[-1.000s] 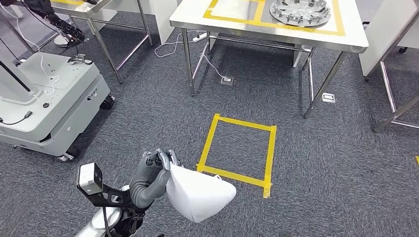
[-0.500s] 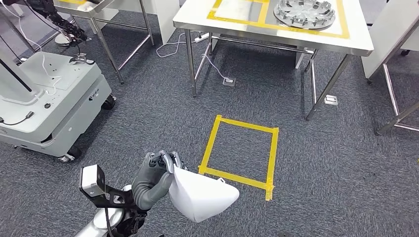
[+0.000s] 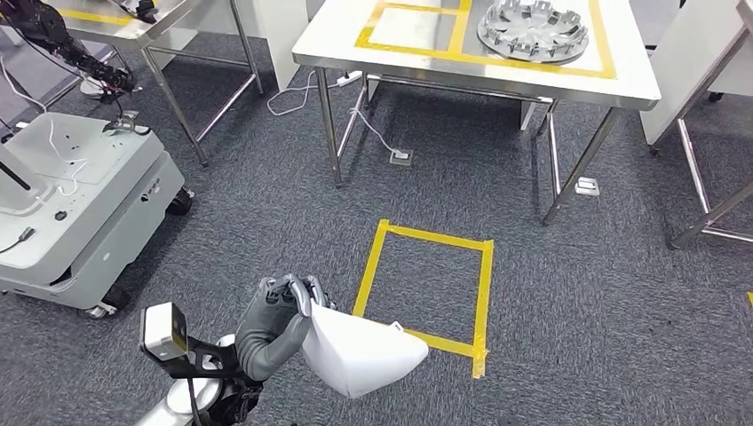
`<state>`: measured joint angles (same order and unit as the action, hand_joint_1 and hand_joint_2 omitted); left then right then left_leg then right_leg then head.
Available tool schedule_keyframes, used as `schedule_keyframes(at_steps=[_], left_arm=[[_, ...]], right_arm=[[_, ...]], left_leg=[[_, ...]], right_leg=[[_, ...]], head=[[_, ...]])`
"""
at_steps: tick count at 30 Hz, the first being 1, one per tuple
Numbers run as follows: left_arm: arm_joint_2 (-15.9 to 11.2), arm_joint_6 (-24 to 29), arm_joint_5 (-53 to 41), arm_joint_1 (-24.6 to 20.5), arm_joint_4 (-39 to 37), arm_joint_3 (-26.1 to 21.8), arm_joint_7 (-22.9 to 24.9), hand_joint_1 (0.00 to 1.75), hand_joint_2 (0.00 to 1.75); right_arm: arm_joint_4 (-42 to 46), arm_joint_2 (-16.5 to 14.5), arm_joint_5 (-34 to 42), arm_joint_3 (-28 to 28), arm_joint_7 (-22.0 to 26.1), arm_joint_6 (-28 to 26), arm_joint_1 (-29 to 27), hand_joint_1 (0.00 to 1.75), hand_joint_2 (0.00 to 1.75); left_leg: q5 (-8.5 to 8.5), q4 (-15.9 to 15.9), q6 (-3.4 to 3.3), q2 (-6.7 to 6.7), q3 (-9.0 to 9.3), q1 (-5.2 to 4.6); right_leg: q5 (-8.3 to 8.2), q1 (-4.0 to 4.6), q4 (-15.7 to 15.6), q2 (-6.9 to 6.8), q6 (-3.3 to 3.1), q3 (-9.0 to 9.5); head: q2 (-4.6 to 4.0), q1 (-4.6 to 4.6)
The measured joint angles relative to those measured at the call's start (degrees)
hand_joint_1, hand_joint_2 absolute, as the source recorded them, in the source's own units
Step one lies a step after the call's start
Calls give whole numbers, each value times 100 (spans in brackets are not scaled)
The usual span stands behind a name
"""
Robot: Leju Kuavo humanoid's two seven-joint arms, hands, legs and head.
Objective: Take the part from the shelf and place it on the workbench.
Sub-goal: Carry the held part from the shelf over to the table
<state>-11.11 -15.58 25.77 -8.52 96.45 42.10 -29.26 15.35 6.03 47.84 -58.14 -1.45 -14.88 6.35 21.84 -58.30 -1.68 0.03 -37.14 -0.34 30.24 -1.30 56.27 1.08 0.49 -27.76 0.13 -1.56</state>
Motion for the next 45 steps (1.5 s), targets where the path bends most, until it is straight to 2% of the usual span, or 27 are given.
schedule_keyframes(at_steps=[2,4,6,8,10,11,12,13,14,15,16,17,19,21,23,25,26,29,30,31,33,35,38,40,41,43,45], left_arm=[[-8,-3,-24,4,5,-2,-13,175,175],[-11,-10,-43,10,10,-2,-22,175,175],[-9,-16,-52,12,13,1,-26,175,175],[-8,-25,-55,14,13,5,-26,175,175],[-8,-37,-57,25,13,11,-26,175,175],[-8,-40,-57,28,13,13,-26,175,175],[-8,-45,-58,30,13,15,-26,175,175],[-9,-49,-58,29,11,18,-26,175,175],[-9,-53,-61,33,8,22,-26,175,175],[-11,-56,-63,36,4,26,-25,175,175],[-12,-58,-66,37,1,28,-27,175,175],[-11,-59,-69,35,1,29,-29,175,175],[-11,-62,-75,17,5,26,-36,175,175],[-13,-65,-82,4,11,23,-41,175,175],[-17,-66,-95,7,12,22,-43,175,175],[-21,-66,-105,12,11,23,-43,175,175],[-22,-66,-108,12,12,22,-43,175,175],[-25,-66,-109,12,13,19,-43,175,175],[-27,-67,-110,15,13,16,-44,175,175],[-30,-67,-111,18,13,10,-44,175,175],[-28,-69,-112,17,19,-1,-48,175,175],[-15,-74,-111,5,30,-7,-62,175,175],[1,-82,-115,2,35,-6,-75,175,175],[4,-90,-118,14,35,-3,-75,175,175],[5,-92,-118,17,35,-3,-75,175,175],[6,-96,-118,17,35,-3,-75,175,175],[6,-102,-117,17,35,-3,-75,175,175]], right_arm=[[0,-6,-7,0,14,4,7,0,0],[1,-6,-12,-1,33,8,14,0,0],[2,-5,-14,-2,42,11,33,0,0],[1,2,-14,-2,43,14,34,0,0],[0,15,-13,-2,43,30,16,0,0],[-1,22,-13,-2,43,39,9,0,0],[-1,29,-13,-2,43,49,4,0,0],[-4,32,-13,-2,43,56,-7,0,0],[-7,33,-13,-3,45,60,-16,0,0],[-9,32,-13,-3,48,64,-29,0,0],[-11,28,-13,-2,53,66,-38,0,0],[-11,24,-14,-2,59,67,-32,0,0],[-11,18,-23,2,71,67,-7,0,0],[-11,20,-37,4,82,67,25,0,0],[-11,25,-44,5,84,67,36,0,0],[-11,24,-46,6,84,67,34,0,0],[-11,23,-47,7,84,67,36,0,0],[-11,-5,-45,7,84,68,44,0,0],[-11,-17,-43,7,84,69,53,0,0],[-11,-28,-40,9,83,70,62,0,0],[-11,-28,-28,17,83,72,77,0,0],[-11,-21,-15,34,84,72,78,0,0],[-11,-11,-3,61,86,74,98,0,0],[-11,-5,4,78,86,81,86,0,0],[-11,-2,6,87,86,87,79,0,0],[-11,8,12,103,89,98,80,0,0],[-11,15,19,115,96,100,97,0,0]], left_leg=[[87,112,-67,-7,90,-19],[123,220,-143,-19,259,-5],[186,279,-199,-21,427,1],[290,285,-215,-38,523,-10],[426,285,-195,-67,669,-12],[504,284,-177,-76,768,-11],[588,284,-155,-80,873,-10],[677,276,-128,-81,962,-20],[763,263,-99,-83,1030,-33],[846,251,-65,-83,1067,-47],[904,226,-33,-83,1098,-55],[936,199,-9,-81,1117,-51],[909,-48,37,-58,1030,-24],[923,-697,98,-29,612,10],[1204,-1393,154,-15,49,41],[1430,-1557,171,-10,-301,54],[1333,-1374,156,-10,-344,53],[371,-302,33,-107,-172,23],[126,-79,-6,-172,-107,8],[1,15,-31,-225,-75,-7],[-44,52,-60,-223,-17,-7],[-51,135,-100,-155,54,13],[-12,182,-175,-53,109,-2],[16,181,-196,0,118,-24],[29,180,-196,23,129,-31],[57,171,-180,74,162,-48],[103,139,-139,132,186,-86]], right_leg=[[-22,4,-6,-4,89,87],[-55,3,242,-31,134,42],[41,-4,856,-50,110,-331],[306,-5,1493,-51,91,-859],[486,-15,1579,-54,127,-1164],[414,-24,1353,-59,179,-1183],[197,-34,1000,-72,247,-1143],[-171,-43,628,-103,318,-1089],[-478,-41,344,-139,316,-1041],[-723,-30,175,-161,270,-999],[-845,-17,118,-174,192,-972],[-810,-7,123,-164,89,-930],[-757,-18,115,-127,-12,-831],[-672,-30,101,-98,-75,-717],[-571,-26,100,-78,-95,-604],[-468,-21,100,-47,-92,-466],[-413,-17,99,-26,-88,-386],[-260,3,92,50,-49,-199],[-220,14,92,80,-22,-175],[-190,19,92,118,9,-174],[-143,30,75,177,61,-168],[-38,38,232,124,77,-244],[340,42,1285,-14,51,-853],[403,41,1754,-35,91,-1202],[296,42,1654,-48,134,-1207],[-89,52,868,-181,198,-899],[-382,76,190,-335,142,-606]], head=[[0,-2],[0,14],[0,31],[0,30],[0,31],[0,33],[0,34],[0,37],[0,37],[0,31],[0,24],[0,15],[0,-2],[0,-19],[0,-27],[0,-28],[0,-29],[0,-24],[0,-22],[0,-21],[0,-25],[0,-18],[0,-9],[0,-10],[0,-9],[0,-8],[0,-14]])
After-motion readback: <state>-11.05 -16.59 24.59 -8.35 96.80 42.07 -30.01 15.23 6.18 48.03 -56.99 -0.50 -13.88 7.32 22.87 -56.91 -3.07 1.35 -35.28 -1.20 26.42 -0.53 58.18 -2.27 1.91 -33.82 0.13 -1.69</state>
